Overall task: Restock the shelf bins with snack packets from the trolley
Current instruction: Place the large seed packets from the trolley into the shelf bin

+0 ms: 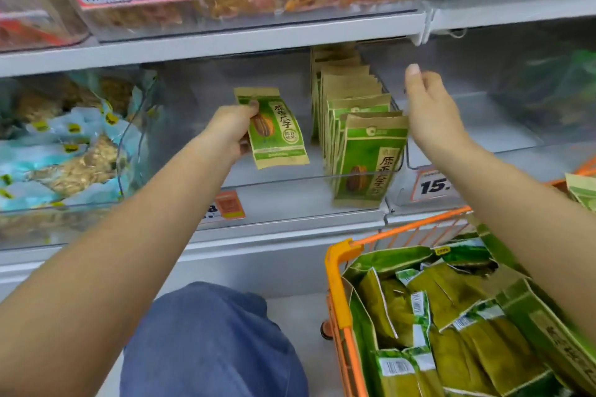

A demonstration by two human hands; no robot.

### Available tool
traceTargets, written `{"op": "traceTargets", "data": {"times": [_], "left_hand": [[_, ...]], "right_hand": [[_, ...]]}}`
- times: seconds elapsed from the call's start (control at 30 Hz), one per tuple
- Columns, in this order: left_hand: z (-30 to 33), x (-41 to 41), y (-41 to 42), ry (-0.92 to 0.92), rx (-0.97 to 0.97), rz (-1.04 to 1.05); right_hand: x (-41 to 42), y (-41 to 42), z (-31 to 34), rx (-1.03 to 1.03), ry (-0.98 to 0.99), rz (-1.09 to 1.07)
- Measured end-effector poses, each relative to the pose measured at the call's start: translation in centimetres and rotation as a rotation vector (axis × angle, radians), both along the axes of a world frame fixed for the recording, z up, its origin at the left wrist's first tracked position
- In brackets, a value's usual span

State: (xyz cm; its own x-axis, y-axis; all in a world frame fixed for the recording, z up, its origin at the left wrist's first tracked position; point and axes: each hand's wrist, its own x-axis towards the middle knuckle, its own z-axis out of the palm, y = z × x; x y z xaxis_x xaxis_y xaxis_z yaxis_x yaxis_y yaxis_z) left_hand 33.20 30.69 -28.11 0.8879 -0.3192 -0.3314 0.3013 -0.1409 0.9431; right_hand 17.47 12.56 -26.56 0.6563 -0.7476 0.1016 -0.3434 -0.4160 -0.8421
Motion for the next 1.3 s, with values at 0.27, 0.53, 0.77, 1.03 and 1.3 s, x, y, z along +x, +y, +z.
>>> {"op": "traceTargets", "data": {"times": [0.27,0.53,0.77,1.03,1.3], "left_hand": [[-2.8,1.8,-6.9,0.072,0.134,-0.058],[-3.7,4.1,-5.9,0.062,0.219,0.005],[-4.4,3.2,-6.6,-0.049,0.414,-0.138],[-4.3,3.7,-7.2,-0.110,0.524,-0.205],[-2.9,7.4,-8.4,-0.203,-0.083,0.125]], "right_hand": [[0.9,-1.6,-1.9,0.531,-0.315,-0.072],[1.3,-2.3,-2.6,0.514,-0.321,-0.075],[1.6,-1.8,-2.9,0.356,-0.291,-0.094],[1.5,-1.6,-2.7,0.354,-0.295,-0.081],[1.5,-1.9,-3.1,0.326,-0.305,-0.078]]}}
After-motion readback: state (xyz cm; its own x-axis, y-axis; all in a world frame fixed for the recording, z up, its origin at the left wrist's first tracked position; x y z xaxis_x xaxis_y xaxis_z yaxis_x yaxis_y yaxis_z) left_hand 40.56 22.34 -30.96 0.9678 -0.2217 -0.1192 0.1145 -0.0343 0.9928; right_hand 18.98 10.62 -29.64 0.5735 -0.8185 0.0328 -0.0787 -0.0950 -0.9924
